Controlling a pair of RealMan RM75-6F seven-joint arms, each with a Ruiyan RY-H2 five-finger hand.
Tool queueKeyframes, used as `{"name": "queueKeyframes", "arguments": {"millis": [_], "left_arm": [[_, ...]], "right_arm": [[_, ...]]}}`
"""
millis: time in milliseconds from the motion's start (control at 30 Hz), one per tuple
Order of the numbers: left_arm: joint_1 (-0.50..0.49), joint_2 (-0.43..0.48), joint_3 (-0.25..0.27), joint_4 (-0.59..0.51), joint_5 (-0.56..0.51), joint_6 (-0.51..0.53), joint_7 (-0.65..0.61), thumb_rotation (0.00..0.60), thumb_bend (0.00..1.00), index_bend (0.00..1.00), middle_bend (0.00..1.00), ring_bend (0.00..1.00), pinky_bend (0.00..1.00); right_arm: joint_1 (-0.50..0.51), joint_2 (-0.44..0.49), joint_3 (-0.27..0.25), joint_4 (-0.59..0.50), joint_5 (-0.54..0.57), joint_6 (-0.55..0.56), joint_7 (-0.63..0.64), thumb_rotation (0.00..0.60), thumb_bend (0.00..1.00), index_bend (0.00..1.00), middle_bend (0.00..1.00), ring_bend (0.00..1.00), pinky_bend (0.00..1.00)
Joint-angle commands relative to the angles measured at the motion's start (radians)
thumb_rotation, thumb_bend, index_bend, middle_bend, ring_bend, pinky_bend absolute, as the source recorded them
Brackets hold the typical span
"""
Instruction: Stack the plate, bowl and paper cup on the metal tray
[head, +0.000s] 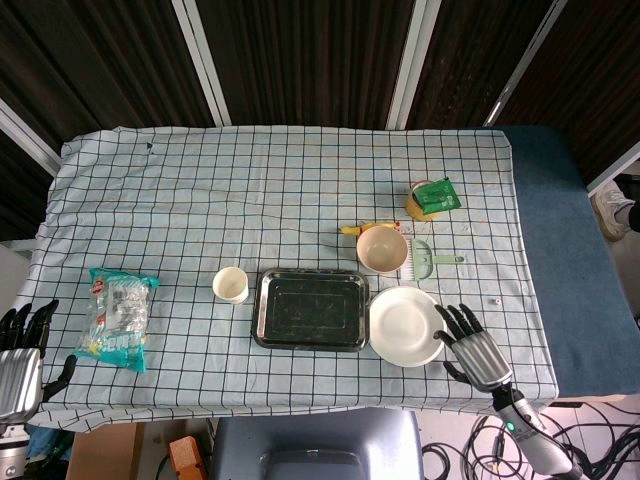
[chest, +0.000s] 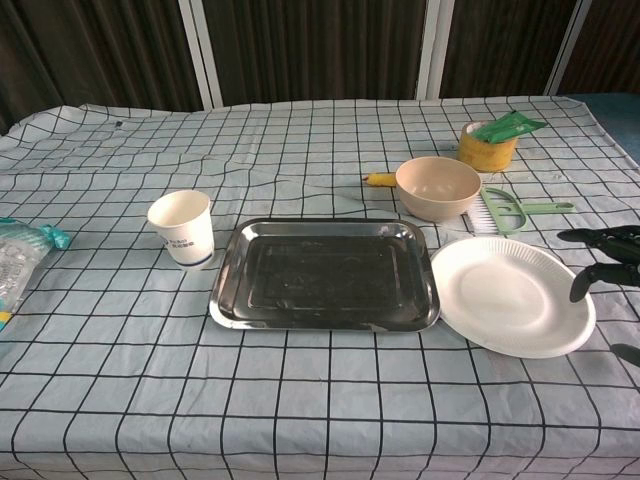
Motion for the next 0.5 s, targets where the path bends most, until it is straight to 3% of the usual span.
{"name": "queueKeyframes", "arguments": {"millis": [33,500], "left_arm": [[-0.001,0.000,-0.001,0.001,0.000,-0.002,-0.003,0.600,0.37,0.01,0.14,0.04,0.05],[0.004,-0.011,-0.007,0.006,-0.005,0.016,0.029,0.600,0.37,0.01,0.14,0.04,0.05]], "right_arm": [[0.002,-0.004,-0.001,0.007,-0.001,0.002,-0.002,0.600,0.22,0.35,0.00,0.00,0.00],[0.022,-0.082,-0.019,0.119,-0.050,0.039,0.043,0.600,0.22,0.43,0.00,0.00,0.00]]}}
